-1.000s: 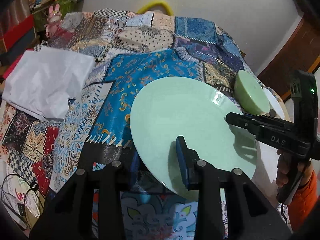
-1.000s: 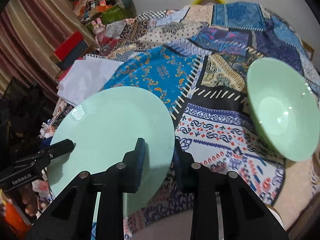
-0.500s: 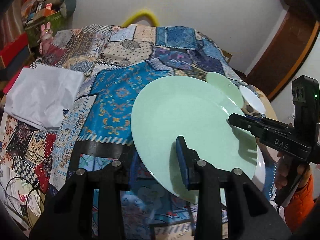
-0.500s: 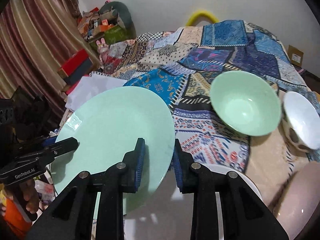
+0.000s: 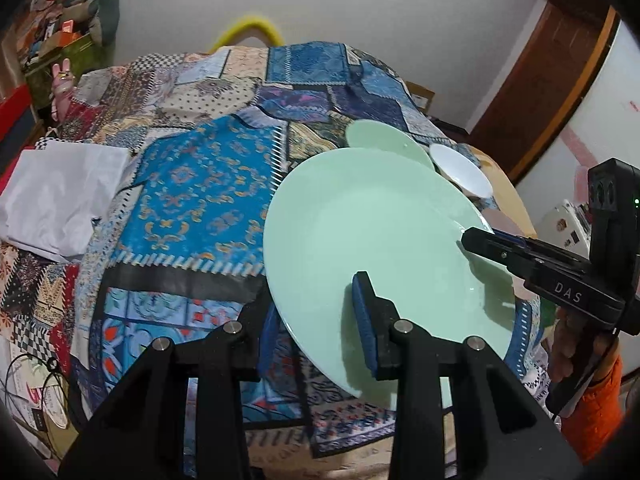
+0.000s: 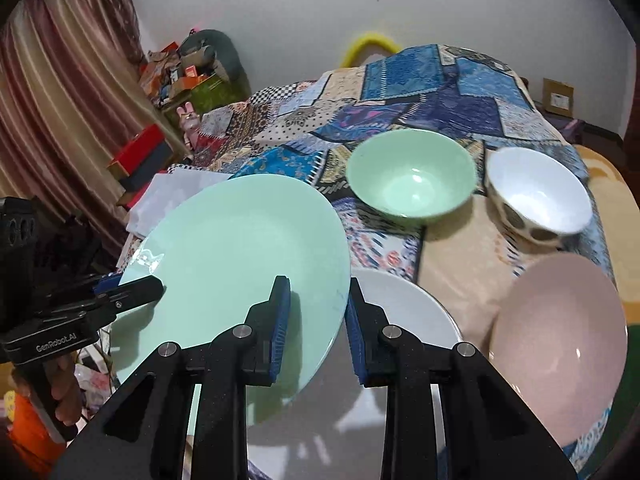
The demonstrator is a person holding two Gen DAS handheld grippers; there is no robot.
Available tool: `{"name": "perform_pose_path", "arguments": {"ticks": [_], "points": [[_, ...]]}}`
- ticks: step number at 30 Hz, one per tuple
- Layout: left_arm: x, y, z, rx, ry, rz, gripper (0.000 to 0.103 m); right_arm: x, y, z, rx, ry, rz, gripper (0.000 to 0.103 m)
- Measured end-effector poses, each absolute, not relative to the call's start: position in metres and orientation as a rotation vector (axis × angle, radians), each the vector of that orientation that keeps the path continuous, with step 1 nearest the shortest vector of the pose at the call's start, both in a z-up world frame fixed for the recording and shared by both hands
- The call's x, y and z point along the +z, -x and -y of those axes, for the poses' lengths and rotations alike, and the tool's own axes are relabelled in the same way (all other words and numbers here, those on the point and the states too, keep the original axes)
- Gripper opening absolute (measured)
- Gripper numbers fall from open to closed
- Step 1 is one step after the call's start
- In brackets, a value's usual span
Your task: Organize plates and bowls
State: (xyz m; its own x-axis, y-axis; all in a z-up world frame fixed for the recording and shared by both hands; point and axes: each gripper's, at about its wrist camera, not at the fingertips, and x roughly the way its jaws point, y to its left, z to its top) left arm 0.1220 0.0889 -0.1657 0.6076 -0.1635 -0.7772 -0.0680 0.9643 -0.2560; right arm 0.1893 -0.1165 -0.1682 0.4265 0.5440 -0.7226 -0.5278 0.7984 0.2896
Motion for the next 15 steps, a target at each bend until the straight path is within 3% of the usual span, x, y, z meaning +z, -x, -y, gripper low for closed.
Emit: {"name": "perform_pose_path", "arguments": {"ticks": [15], "points": [[-0.199,-0.132,-0.045,-0.109,0.241,-1.014,0.034,-0.199,-0.174,0.167,0.607,-0.087,-0.965,0.025]]}}
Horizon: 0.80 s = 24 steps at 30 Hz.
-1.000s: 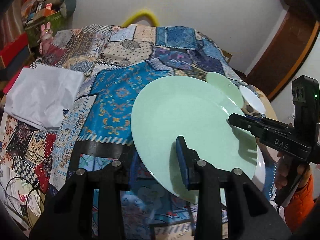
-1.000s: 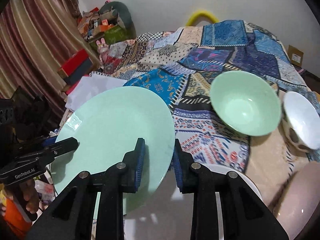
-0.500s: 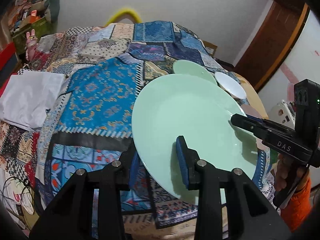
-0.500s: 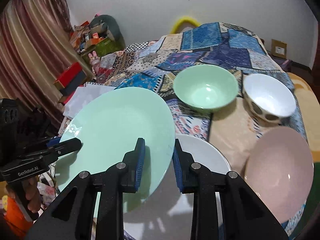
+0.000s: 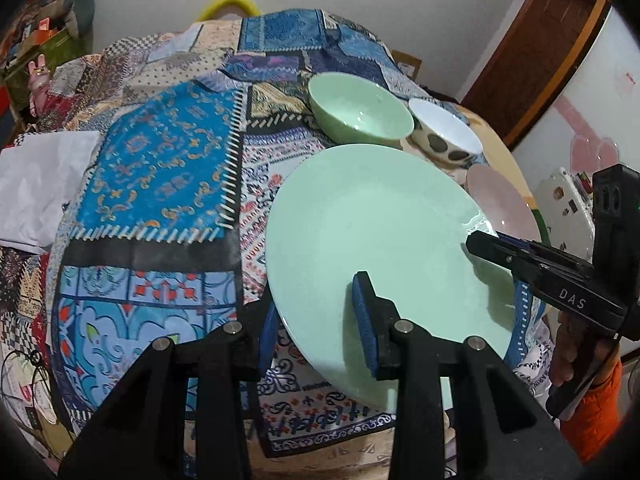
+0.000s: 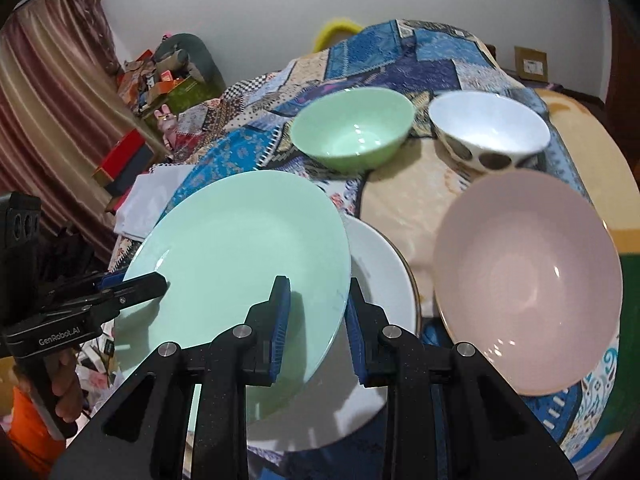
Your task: Organize plates and bowls
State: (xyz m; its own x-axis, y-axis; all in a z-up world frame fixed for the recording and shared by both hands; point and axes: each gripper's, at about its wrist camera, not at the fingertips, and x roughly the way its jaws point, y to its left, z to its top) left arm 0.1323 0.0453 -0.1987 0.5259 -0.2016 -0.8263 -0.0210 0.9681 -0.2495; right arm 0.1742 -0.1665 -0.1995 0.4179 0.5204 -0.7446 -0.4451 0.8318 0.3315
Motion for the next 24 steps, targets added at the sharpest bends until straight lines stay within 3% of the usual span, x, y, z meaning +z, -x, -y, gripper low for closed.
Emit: {"name": "perform_pose_path", "arguments": {"ticks": [24], "points": [[-0.228,-0.148,-0.031,-0.133,0.225,-1.078,0.036,-0.222,-0.165,0.188,0.562,-0.107,-1.011,0.025]]}}
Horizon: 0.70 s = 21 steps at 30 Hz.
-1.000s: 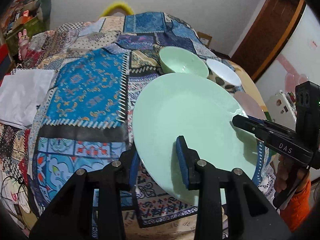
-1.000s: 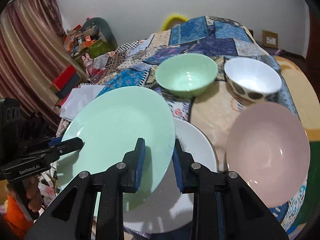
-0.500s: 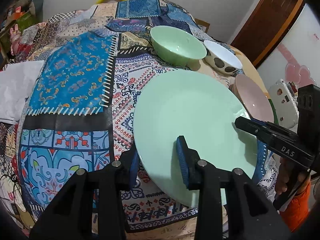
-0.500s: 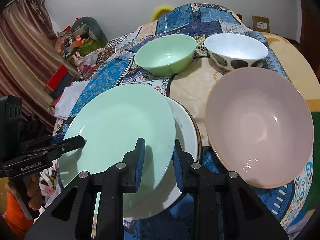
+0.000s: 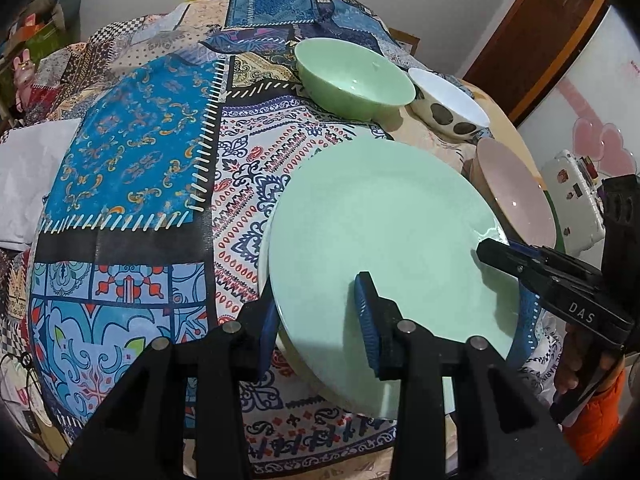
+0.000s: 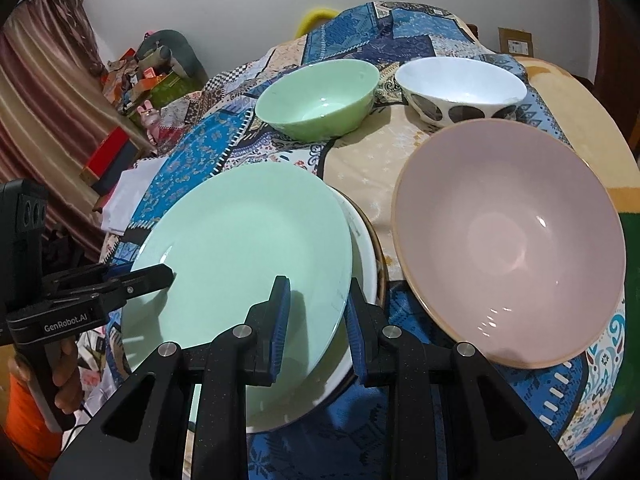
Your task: Organize plates and bowls
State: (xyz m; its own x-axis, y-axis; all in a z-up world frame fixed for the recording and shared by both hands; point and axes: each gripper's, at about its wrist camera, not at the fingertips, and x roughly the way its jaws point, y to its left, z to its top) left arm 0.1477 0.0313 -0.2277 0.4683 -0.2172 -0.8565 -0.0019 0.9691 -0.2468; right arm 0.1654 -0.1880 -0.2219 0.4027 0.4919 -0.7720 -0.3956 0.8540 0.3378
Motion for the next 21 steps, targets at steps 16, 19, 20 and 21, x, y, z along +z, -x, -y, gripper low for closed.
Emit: {"name": "perform_pose_path", "arguments": {"ticks": [16,19,20,21], "points": [[-0.229,-0.153,-0.026,-0.111,0.167,-1.078,0.037,-0.216,-0.159,0.191,0.574,-0.088,-1.007,0.026],[-0.229,-0.153,-0.023,-0.106,0.133,-1.076,0.037,-0.217,-0.159,0.191,0.583,-0.085,-1.01,0.026],[-0.229,-0.153,-0.021,-0.106,0.121,-1.076,0.037,-0.217,-0.159,0.191,0.584,-0.081,-1.007,0.026],[-0.229,-0.152,-0.02,-0.105,0.113,-1.075,0.037,-0.217,-0.158,0.19,0.584,-0.077,-1.008,0.026]]}}
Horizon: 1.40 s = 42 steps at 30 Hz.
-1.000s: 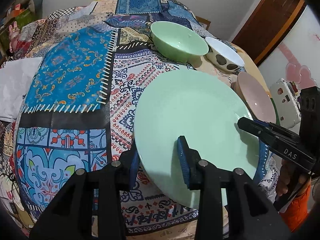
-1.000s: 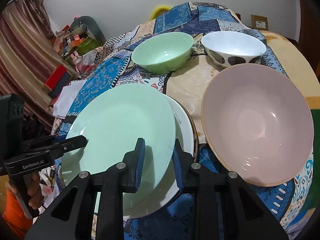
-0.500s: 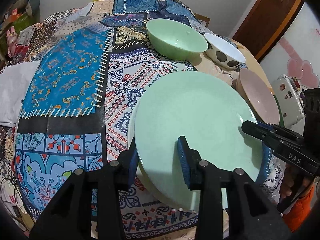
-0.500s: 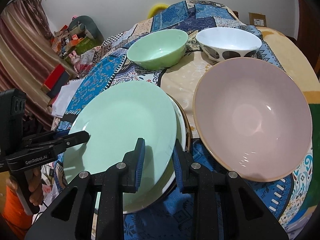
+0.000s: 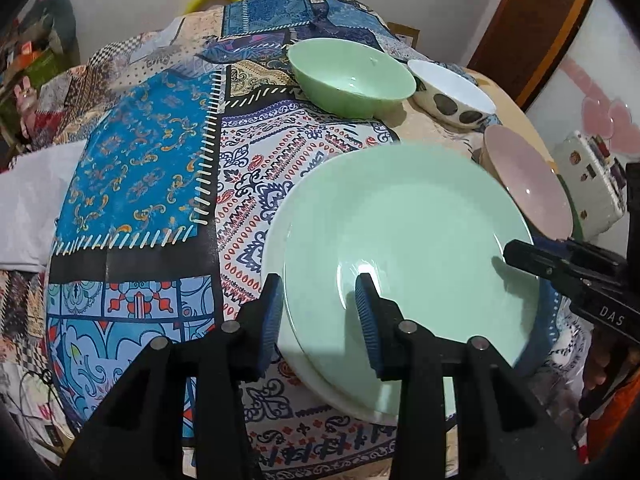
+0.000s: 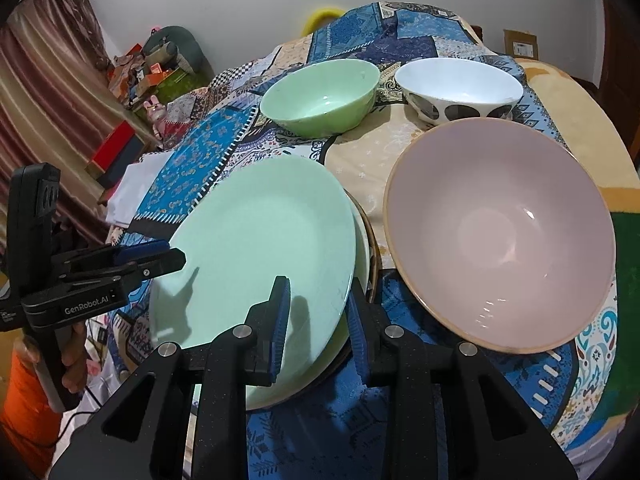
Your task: Organize plates and bowls
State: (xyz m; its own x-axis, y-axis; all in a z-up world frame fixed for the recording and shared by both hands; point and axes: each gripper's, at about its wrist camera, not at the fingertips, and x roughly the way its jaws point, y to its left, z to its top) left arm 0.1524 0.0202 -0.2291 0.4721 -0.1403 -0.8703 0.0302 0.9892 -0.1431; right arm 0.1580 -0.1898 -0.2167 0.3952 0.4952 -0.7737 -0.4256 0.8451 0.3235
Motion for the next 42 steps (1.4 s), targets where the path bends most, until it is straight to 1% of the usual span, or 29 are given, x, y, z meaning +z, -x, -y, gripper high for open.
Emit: {"name": "perform_pose_path", "arguments": {"ticks": [14,23,26,28,29,33,37,42], "points": [[-0.22,-0.15,-0.022,-0.081,0.097,-1.054,0.037,-0.212,-0.158,0.195,0.568,-0.065,-0.985,0.027],[-0.19,-0.154,-0.009,-0.109,0.098,-1.002,0.038,-0.184,-0.155,0.212,0.545,-0.069,-0.889,0.027],[-0.178,-0.16,0.004,-0.131,0.089,-0.98,0.044,-0.173,-0.157,0.225,0.513,-0.074,-0.848,0.028],[-0.171,-0.165,0.013,-0.142,0.086,-0.963,0.053,-0.167,-0.158,0.236,0.482,-0.072,-0.828,0.029],[-0.167,-0.167,0.019,-0.147,0.083,-0.953,0.056,-0.166,-0.159,0.241,0.47,-0.072,-0.821,0.029],[-0.16,-0.182,0.042,-0.18,0.074,-0.937,0.069,-0.161,-0.163,0.268,0.398,-0.085,-0.792,0.043],[-0.165,-0.205,0.069,-0.215,0.065,-0.964,0.071,-0.163,-0.167,0.289,0.338,-0.089,-0.786,0.049],[-0.183,-0.227,0.095,-0.249,0.052,-1.01,0.071,-0.176,-0.177,0.31,0.292,-0.106,-0.811,0.049]]}}
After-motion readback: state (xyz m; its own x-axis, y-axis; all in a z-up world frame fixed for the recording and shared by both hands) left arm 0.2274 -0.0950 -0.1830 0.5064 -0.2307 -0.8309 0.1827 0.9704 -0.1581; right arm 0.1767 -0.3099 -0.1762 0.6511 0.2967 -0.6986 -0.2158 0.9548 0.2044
